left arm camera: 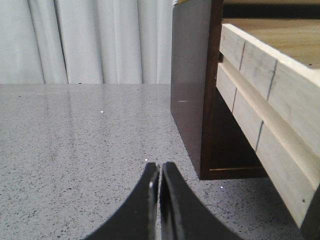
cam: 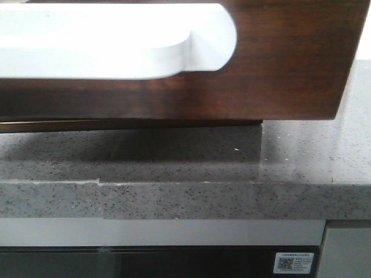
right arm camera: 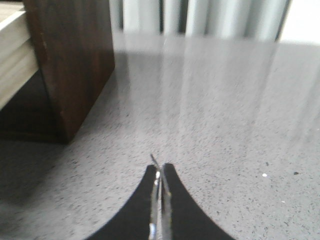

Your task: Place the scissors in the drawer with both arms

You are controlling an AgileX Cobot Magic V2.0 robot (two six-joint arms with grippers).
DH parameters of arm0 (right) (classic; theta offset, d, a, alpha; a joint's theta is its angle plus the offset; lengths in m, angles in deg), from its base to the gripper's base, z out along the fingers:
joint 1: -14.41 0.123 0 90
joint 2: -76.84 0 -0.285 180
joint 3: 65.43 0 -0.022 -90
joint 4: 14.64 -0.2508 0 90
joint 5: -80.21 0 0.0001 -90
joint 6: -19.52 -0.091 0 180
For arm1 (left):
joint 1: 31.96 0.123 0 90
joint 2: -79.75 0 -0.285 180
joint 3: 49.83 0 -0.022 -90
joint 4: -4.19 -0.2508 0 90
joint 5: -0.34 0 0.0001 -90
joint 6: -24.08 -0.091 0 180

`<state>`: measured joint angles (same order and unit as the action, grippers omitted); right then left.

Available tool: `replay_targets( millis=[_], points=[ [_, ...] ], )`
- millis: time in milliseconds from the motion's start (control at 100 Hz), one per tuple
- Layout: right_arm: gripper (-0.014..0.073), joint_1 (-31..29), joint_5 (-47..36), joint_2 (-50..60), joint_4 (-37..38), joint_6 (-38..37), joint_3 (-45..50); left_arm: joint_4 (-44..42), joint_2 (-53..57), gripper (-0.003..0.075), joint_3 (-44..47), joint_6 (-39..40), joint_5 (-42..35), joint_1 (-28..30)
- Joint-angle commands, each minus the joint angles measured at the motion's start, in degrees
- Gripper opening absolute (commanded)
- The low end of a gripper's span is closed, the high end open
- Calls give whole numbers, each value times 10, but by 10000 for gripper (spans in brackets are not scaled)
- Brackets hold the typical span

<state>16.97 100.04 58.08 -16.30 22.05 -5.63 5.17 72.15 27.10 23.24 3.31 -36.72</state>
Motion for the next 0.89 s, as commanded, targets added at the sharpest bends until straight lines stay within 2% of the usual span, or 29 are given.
replay_targets(
  millis=[0,120,240,280,880],
  points=[
    [-69,-12,-129,41,7,6,60,1,18,-20,21,5,-39,-2],
    [-69,-18,-208,93,6,6,146,1,18,-20,21,5,-39,-2],
    [-69,-19,-233,122,6,6,190,1,18,-20,21,5,-39,-2],
    [-69,-19,-211,128,5,6,189,1,18,-20,21,5,-39,-2],
    [-69,-22,-214,128,5,6,189,1,18,-20,21,5,-39,-2]
  ],
)
